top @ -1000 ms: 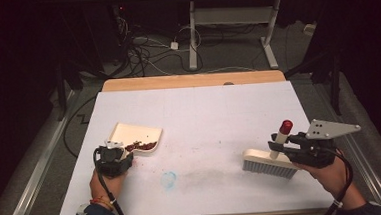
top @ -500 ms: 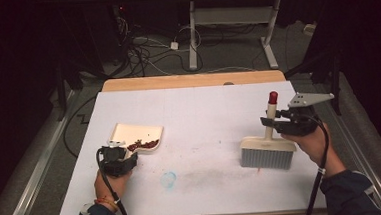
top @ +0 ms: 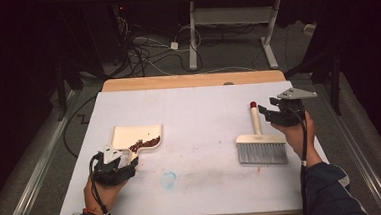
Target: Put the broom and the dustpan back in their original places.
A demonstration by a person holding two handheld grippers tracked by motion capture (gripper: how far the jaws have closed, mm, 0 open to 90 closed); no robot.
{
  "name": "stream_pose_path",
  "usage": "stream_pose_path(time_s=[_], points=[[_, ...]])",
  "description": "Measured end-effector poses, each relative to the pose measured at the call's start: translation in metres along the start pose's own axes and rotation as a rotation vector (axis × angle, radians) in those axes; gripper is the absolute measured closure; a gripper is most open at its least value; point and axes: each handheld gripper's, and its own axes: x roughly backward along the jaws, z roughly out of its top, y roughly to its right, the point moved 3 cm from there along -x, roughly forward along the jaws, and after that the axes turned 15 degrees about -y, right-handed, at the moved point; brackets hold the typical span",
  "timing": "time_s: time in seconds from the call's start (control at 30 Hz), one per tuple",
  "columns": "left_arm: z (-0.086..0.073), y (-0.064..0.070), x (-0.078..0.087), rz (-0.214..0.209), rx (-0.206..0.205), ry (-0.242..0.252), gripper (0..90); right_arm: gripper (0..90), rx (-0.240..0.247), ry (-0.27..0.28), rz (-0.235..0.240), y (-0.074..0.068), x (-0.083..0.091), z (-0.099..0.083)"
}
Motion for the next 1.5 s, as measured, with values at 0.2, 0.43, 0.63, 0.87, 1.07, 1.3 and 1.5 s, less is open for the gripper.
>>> stream_pose_path(time_s=[0.2, 0.43, 0.63, 0.87, 1.07, 1.3, 1.5], points=[[-0.002, 0.008, 0.001, -0.008, -0.095, 0.002, 30.4, 40.4, -0.062, 0.053, 0.007, 0.002, -0.001, -0.006], [-0.002, 0.016, 0.002, 0.009, -0.138, 0.002, 19.5, 31.0, -0.099, 0.123, 0.000, 0.006, 0.005, -0.004], [-0.001, 0.023, 0.001, -0.019, -0.165, 0.007, 16.6, 22.5, -0.088, 0.140, -0.017, 0.004, 0.009, -0.002], [0.000, 0.028, 0.002, -0.040, -0.189, 0.032, 15.3, 16.1, -0.083, 0.166, -0.034, 0.004, 0.014, -0.002], [-0.002, 0.028, 0.004, -0.067, -0.197, 0.043, 15.2, 16.0, -0.091, 0.183, -0.015, 0.002, 0.017, -0.001], [-0.001, 0.030, 0.002, -0.057, -0.202, 0.021, 15.3, 15.6, -0.072, 0.178, 0.005, -0.008, 0.019, -0.001], [-0.001, 0.032, 0.004, -0.068, -0.211, 0.036, 15.3, 16.2, -0.040, 0.206, 0.014, -0.018, 0.027, 0.002]])
